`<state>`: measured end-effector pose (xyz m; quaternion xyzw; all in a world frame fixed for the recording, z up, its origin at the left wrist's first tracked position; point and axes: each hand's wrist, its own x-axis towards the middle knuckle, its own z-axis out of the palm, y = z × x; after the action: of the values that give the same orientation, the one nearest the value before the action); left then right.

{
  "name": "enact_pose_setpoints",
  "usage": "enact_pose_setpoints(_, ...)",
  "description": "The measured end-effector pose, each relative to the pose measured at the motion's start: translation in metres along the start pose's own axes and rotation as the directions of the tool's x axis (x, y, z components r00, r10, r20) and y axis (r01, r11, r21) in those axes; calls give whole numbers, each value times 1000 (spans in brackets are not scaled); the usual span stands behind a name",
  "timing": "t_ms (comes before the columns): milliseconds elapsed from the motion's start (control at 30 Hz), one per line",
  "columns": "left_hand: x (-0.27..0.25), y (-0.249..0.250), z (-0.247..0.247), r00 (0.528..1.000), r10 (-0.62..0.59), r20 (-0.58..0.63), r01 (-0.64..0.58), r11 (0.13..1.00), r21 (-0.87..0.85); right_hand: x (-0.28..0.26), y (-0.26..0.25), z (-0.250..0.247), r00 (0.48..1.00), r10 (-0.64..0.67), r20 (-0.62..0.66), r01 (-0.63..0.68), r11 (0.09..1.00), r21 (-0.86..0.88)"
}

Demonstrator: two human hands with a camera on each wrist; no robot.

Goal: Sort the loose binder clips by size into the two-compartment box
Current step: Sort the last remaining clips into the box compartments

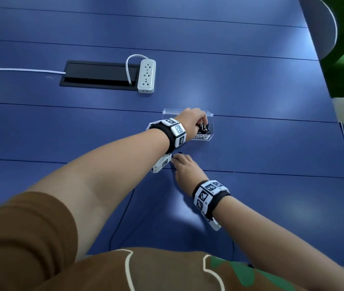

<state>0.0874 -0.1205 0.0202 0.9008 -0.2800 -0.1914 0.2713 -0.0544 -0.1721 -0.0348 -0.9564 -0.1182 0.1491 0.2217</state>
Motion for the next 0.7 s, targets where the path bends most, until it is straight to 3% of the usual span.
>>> enact_pose_setpoints(133,-1,-1,6,996,-56,73,55,998,13,-1,2,2,997,68,-23,-66,993,97)
enact_pose_setpoints(267,-21,-13,1,987,-54,-154,39,994,-100,-8,9,-8,991,105,-81,-94,987,129)
enact_pose_setpoints(400,-58,-47,8,908,-308,-284,248,942,-226,-1,12,-14,967,151,-205,-117,979,167)
enact_pose_setpoints(533,-93,-70,28,838,-485,-250,422,867,-265,15,11,-15,979,172,-105,-153,973,171)
enact_pose_setpoints(700,-98,-75,43,866,-465,-183,412,872,-263,19,17,-14,983,183,-32,-175,969,174)
